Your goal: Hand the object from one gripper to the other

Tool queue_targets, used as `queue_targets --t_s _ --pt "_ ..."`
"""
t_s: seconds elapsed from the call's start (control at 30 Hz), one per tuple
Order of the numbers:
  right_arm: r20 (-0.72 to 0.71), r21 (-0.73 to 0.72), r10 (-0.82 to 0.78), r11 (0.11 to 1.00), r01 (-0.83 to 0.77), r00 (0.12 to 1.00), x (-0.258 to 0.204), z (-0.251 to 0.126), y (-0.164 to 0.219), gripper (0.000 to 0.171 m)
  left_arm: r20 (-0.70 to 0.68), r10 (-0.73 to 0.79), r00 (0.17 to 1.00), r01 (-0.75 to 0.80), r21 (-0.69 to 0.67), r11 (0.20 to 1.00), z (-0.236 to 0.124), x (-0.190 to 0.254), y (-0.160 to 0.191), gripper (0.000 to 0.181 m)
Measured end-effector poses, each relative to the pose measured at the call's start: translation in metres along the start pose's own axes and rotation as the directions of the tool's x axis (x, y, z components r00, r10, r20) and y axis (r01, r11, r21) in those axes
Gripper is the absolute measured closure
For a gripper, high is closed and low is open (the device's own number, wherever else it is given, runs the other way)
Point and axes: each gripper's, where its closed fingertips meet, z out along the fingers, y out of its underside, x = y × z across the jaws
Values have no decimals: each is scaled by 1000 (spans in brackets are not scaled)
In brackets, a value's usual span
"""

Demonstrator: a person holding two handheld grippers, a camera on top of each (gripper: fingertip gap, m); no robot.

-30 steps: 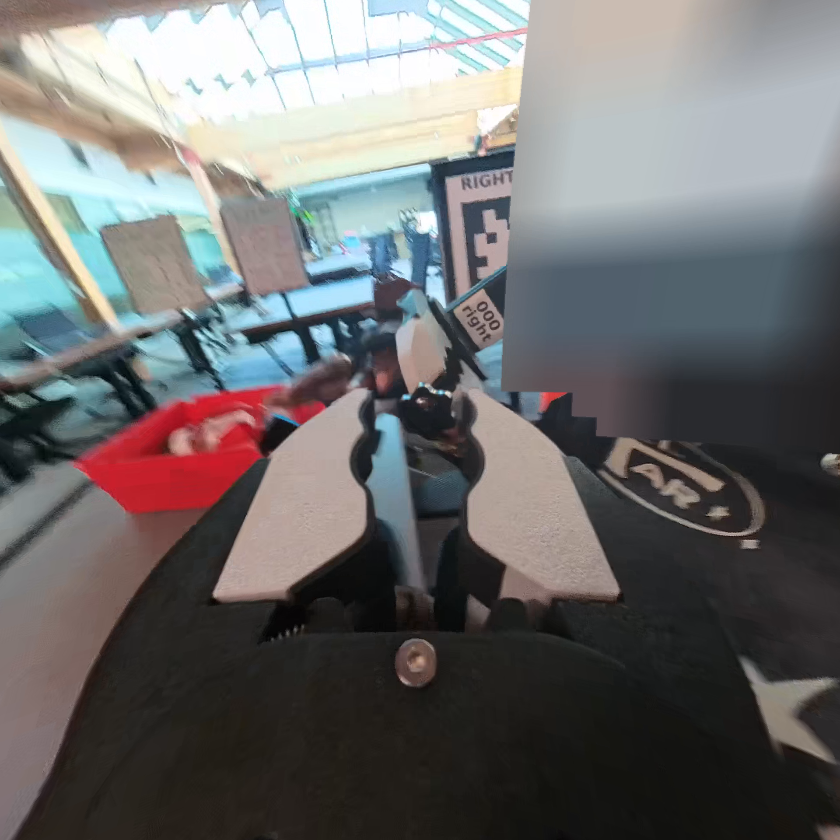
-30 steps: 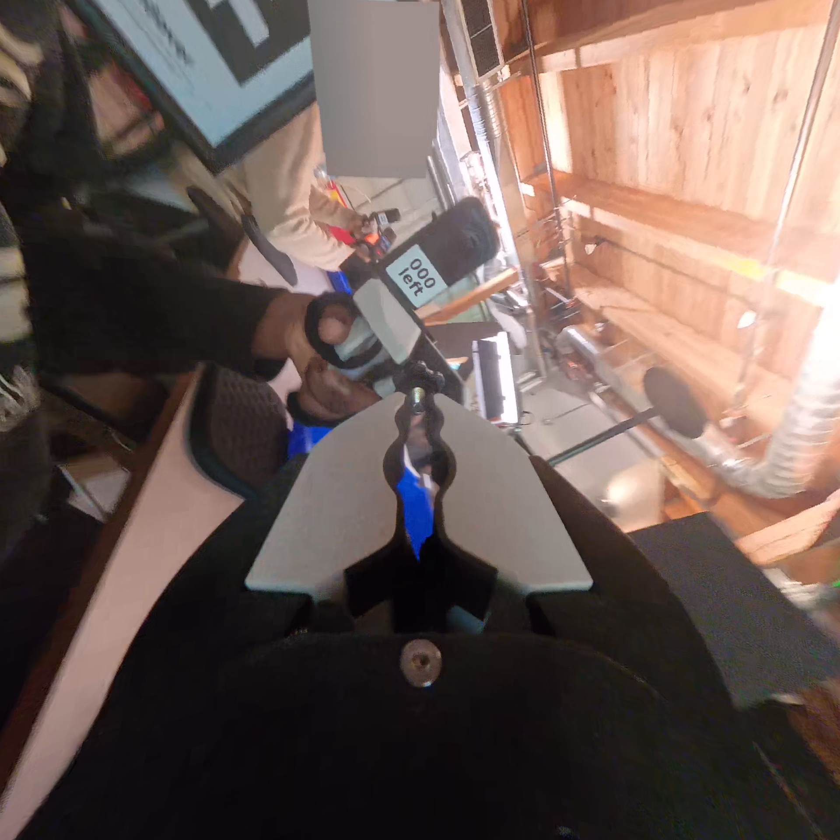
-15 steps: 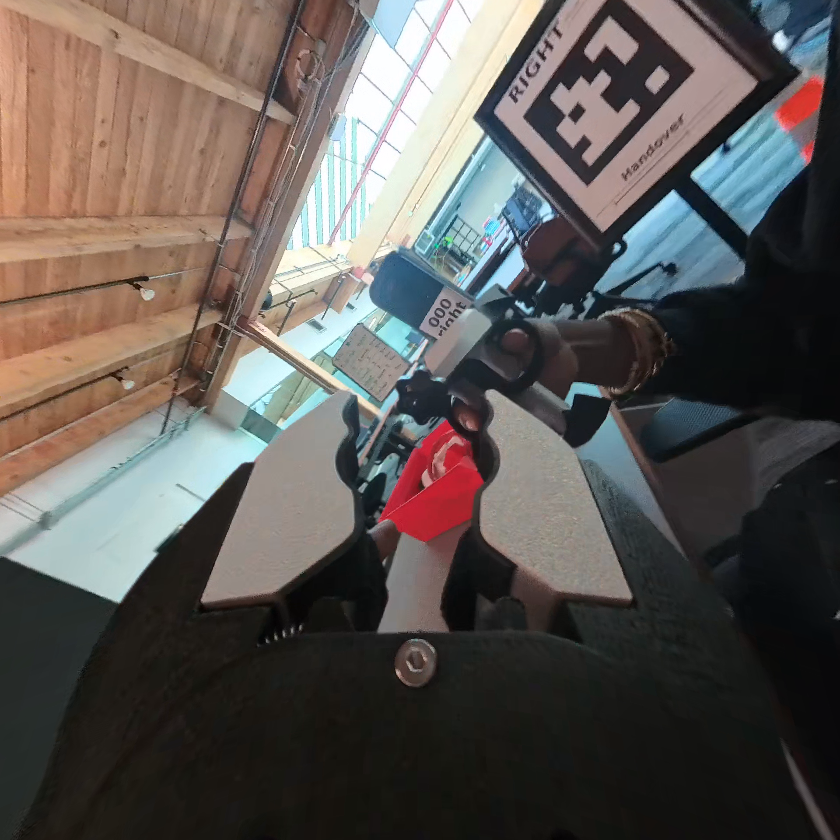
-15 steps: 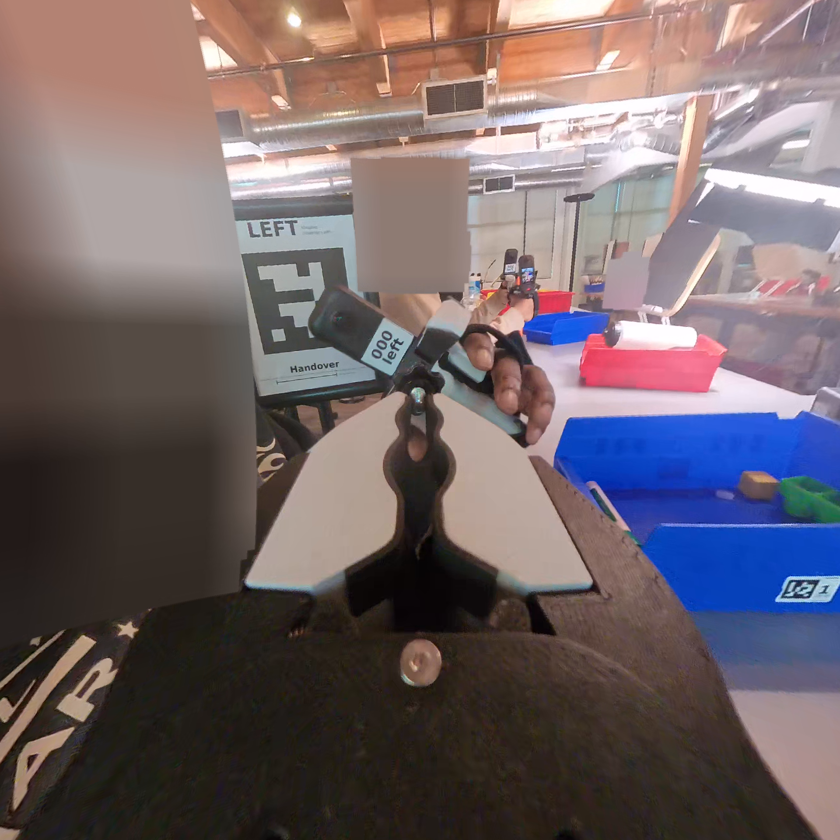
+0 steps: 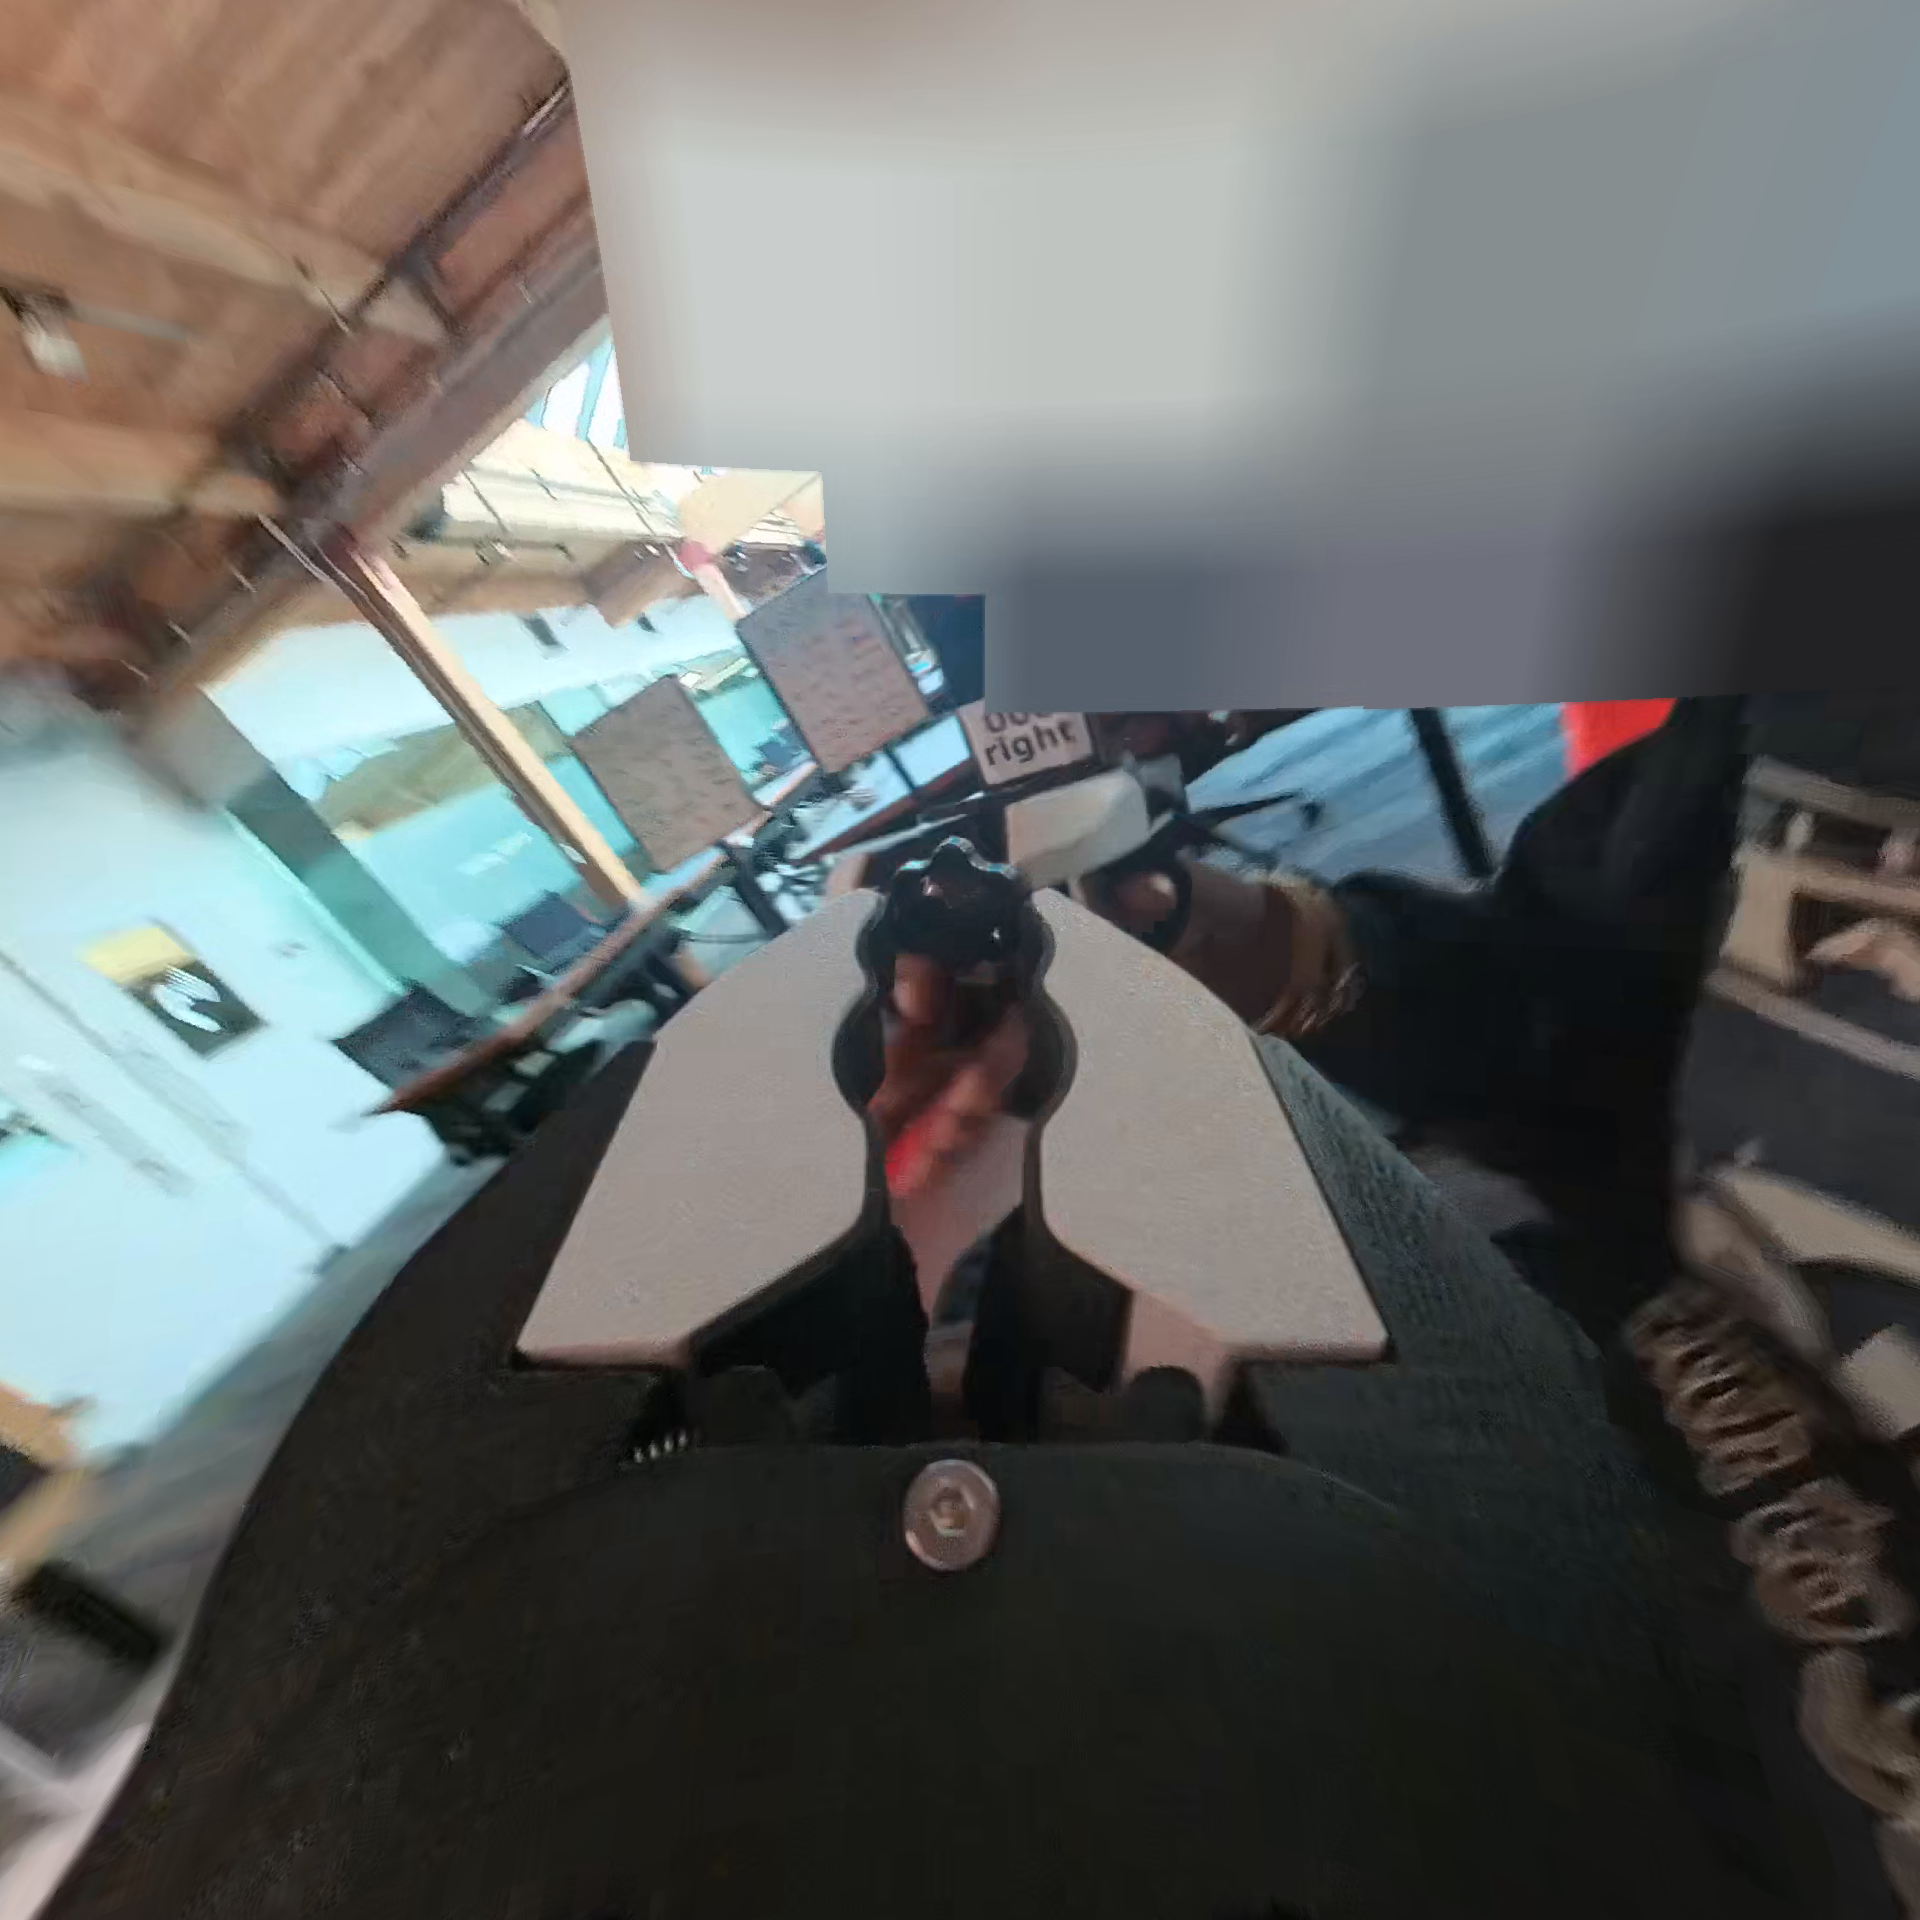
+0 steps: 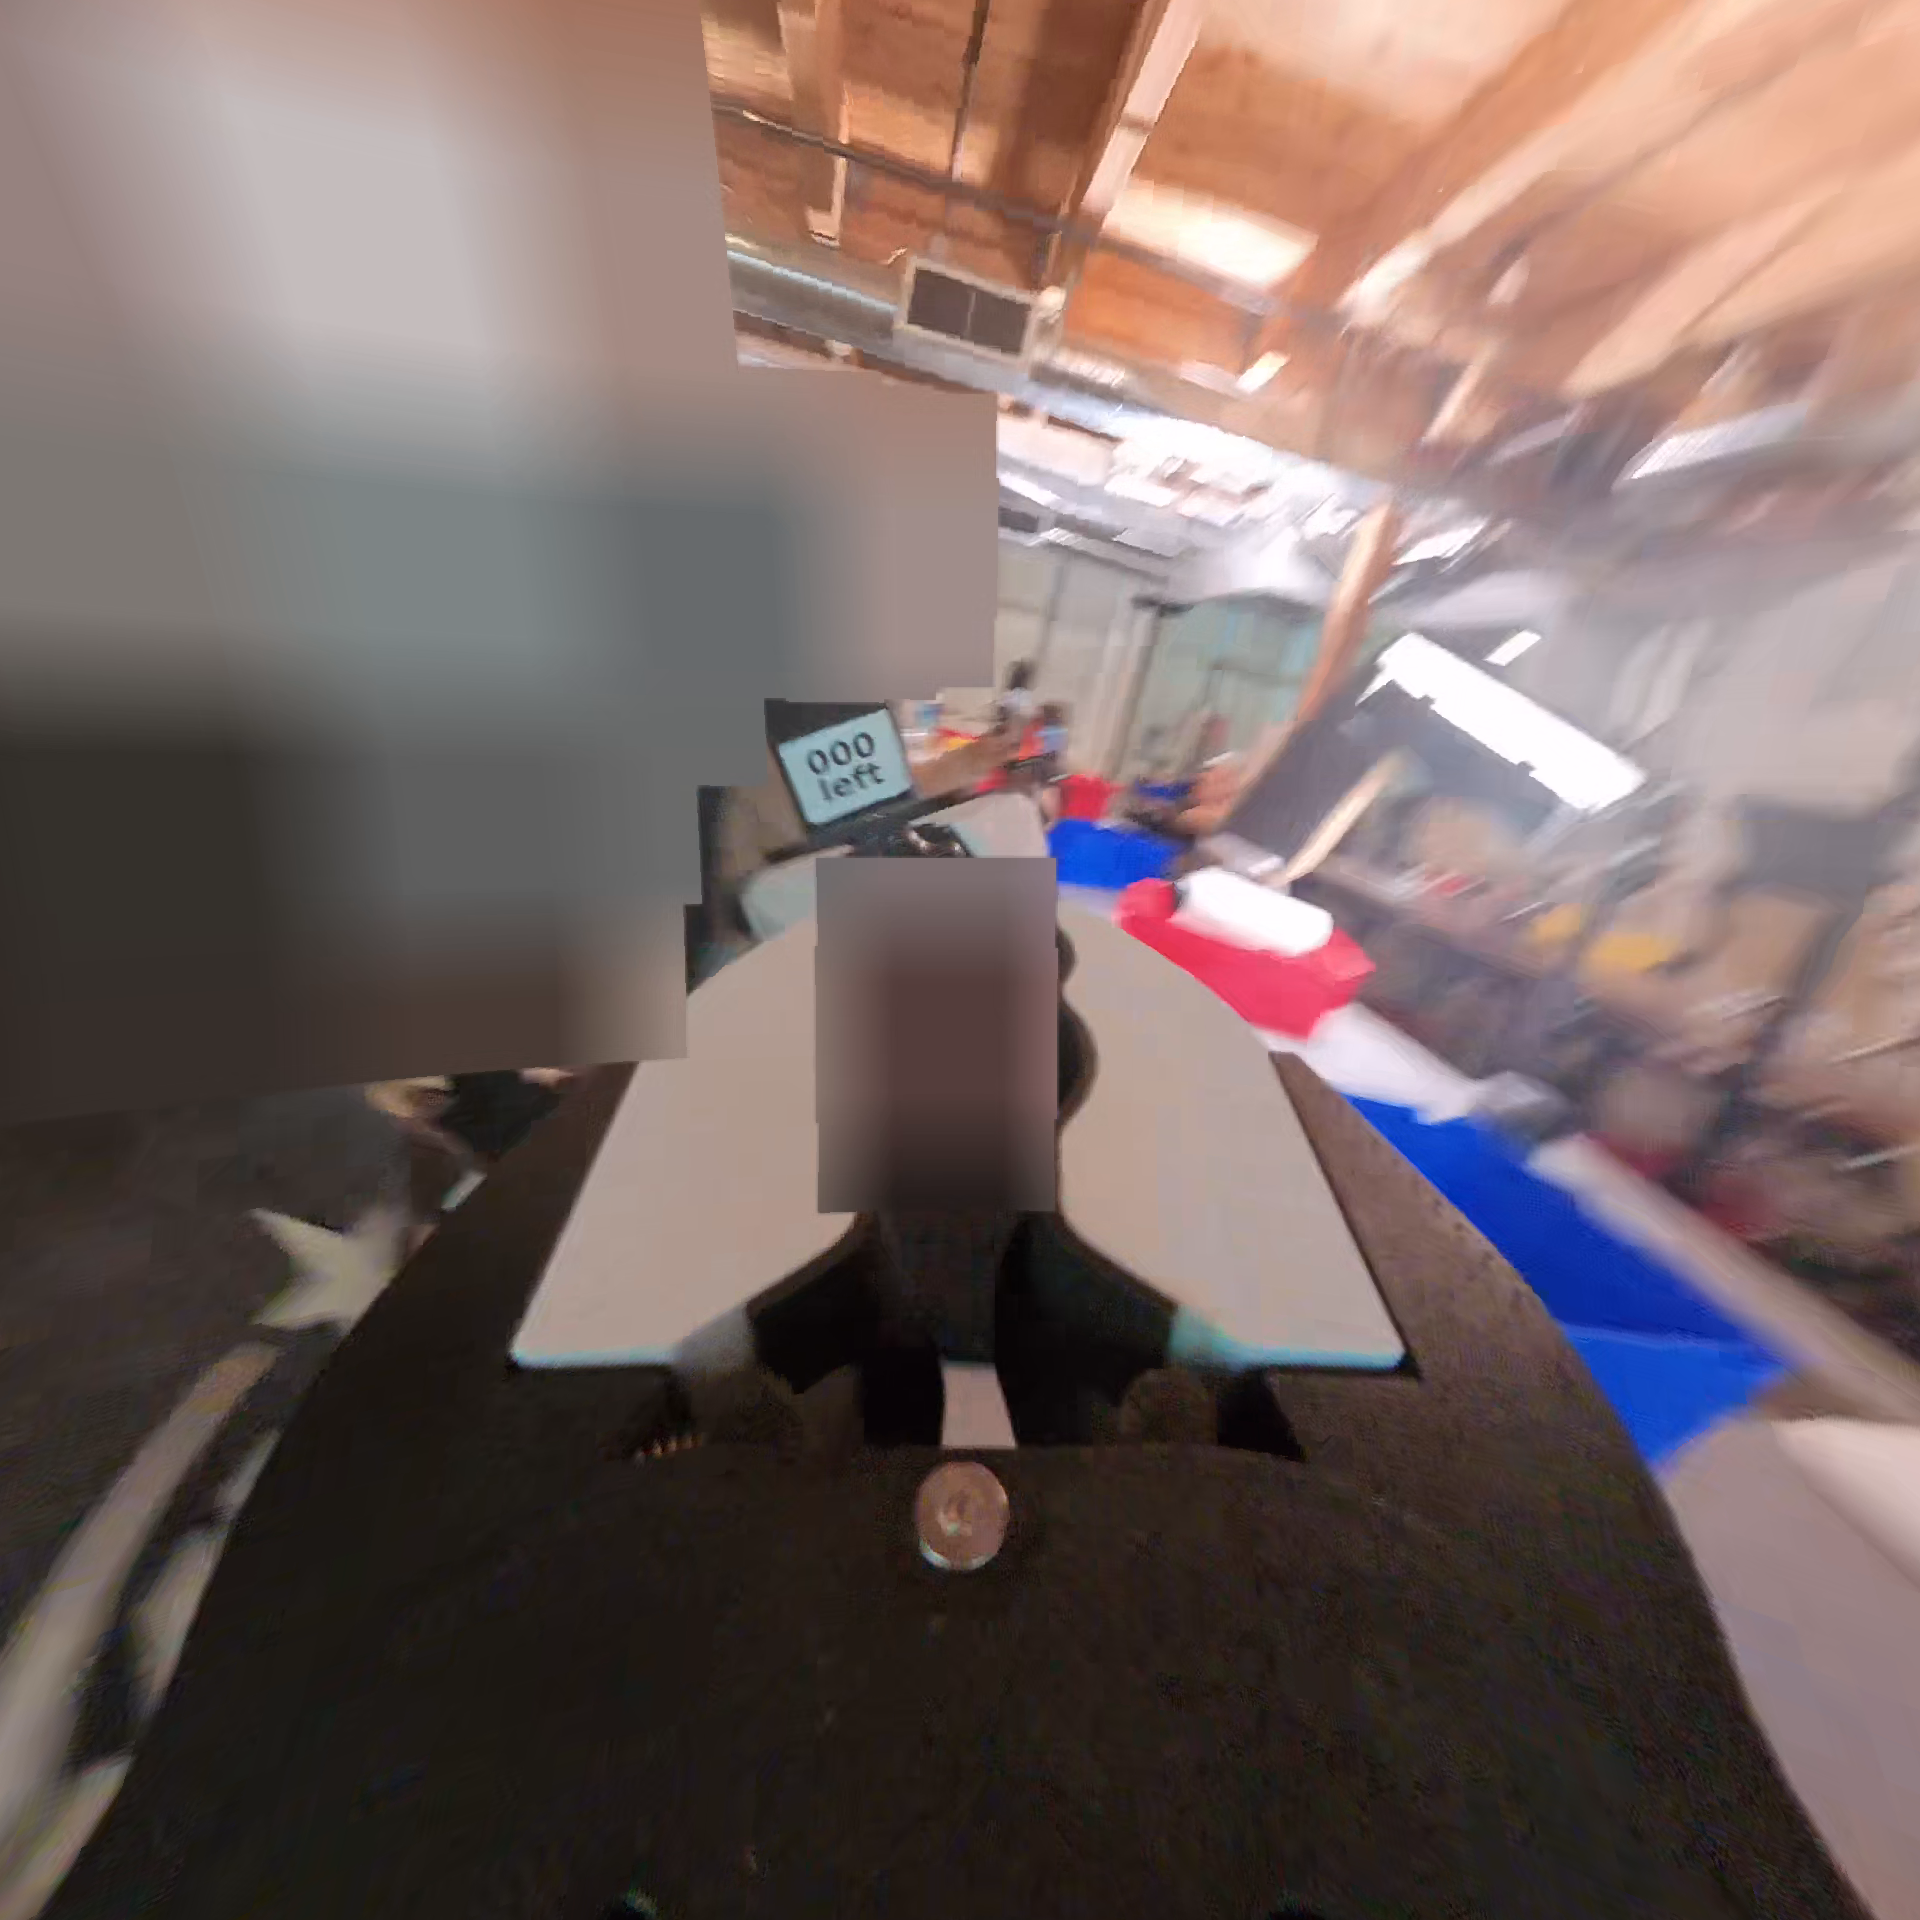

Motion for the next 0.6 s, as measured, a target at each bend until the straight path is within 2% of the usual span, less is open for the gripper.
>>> queue_targets --t_s 0.03,0.1,0.17,0.27,0.37,0.43,0.53,0.6 --pt "-53 5 -153 988 153 987 4 -2 -3 139 -14 -100 995 100 9 995 0 -2 -1 159" --pt "-102 -6 -431 902 433 897 1 -5 -8 137 -56 -290 955 291 7 957 -1 -4 0 159" --pt "-121 -54 -628 778 626 769 -3 -7 -9 138 -89 -394 915 396 5 918 -2 -5 2 159" --pt "-105 -166 -808 589 791 579 -5 -6 -1 140 -108 -470 876 470 -36 882 -1 -3 7 159" --pt "-98 -255 -915 403 879 391 -3 -5 1 148 -118 -491 863 489 -55 871 1 1 8 159" --pt "-86 -267 -935 356 896 345 -5 -3 2 152 -116 -492 863 489 -61 870 1 2 8 159" --pt "-71 -262 -938 345 901 338 -9 -2 3 163 -123 -494 861 490 -60 870 1 3 7 159" --pt "-69 -269 -940 340 901 334 -8 -1 4 165 -125 -497 859 494 -59 868 1 3 7 159"
